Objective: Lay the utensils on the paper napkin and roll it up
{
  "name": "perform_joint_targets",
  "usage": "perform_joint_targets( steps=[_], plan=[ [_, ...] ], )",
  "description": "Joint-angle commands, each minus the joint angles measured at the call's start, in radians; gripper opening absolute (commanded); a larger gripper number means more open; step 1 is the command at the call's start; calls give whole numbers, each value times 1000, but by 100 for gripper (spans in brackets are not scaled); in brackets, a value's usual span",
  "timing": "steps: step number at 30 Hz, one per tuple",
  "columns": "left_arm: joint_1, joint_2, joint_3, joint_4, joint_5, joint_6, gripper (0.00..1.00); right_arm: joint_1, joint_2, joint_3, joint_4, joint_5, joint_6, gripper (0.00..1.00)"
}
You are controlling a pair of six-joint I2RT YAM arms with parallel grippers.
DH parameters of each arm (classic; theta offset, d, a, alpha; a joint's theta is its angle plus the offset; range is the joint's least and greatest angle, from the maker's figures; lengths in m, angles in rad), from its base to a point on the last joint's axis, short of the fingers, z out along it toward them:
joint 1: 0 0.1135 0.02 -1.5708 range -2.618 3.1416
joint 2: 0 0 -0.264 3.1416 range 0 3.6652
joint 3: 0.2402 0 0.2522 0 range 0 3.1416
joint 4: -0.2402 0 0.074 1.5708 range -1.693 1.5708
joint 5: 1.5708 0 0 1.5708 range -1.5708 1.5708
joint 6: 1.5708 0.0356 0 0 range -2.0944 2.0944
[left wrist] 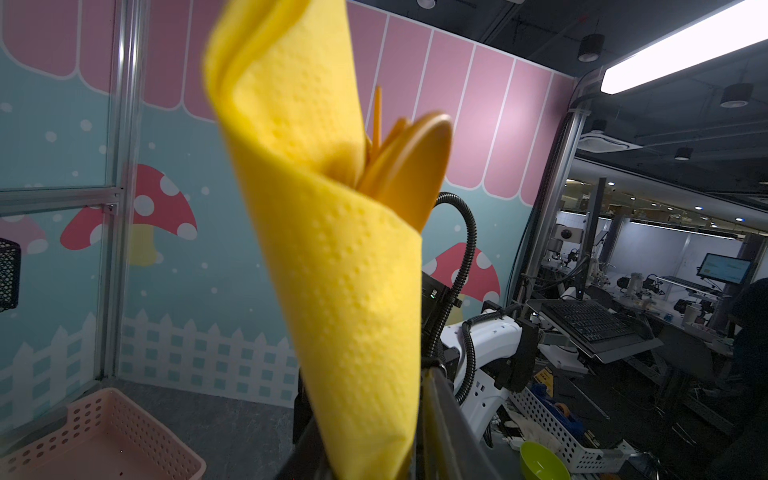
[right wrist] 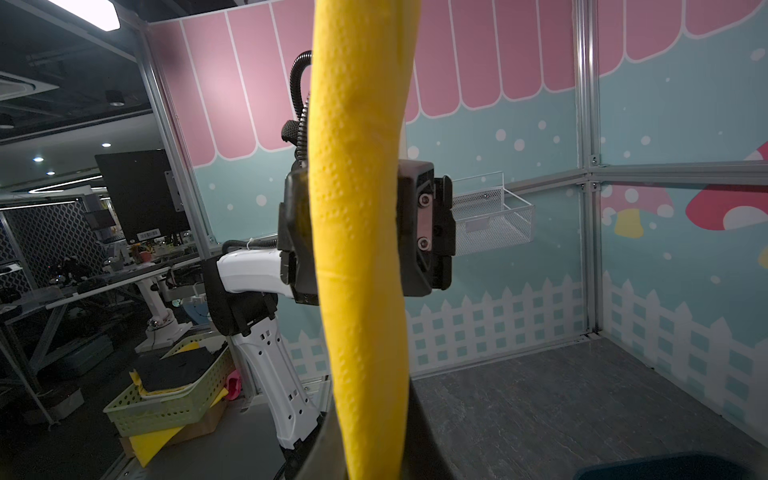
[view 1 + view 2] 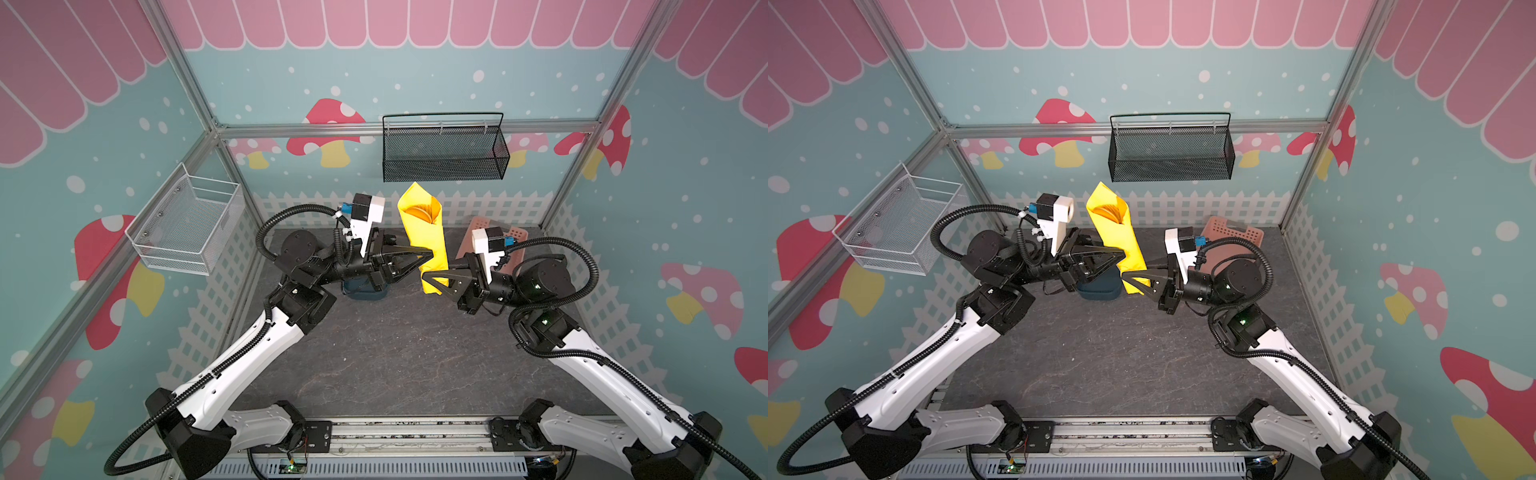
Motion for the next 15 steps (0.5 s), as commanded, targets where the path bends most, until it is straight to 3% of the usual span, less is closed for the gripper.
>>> perform_joint_targets(
  steps=[1, 7, 10, 15],
  plan=[
    [4, -36, 30, -4, 21, 22, 28, -11, -17, -3, 27, 53, -8, 2],
    [5, -33, 46, -36, 18, 34, 18, -11, -15, -5, 18, 41, -9, 4],
    [6, -30, 56, -64, 25, 44, 15, -11, -14, -5, -5, 29, -19, 10],
    [6, -30, 66, -109, 32, 63, 14, -11, -35, 5, -94, 28, -56, 38]
  ],
)
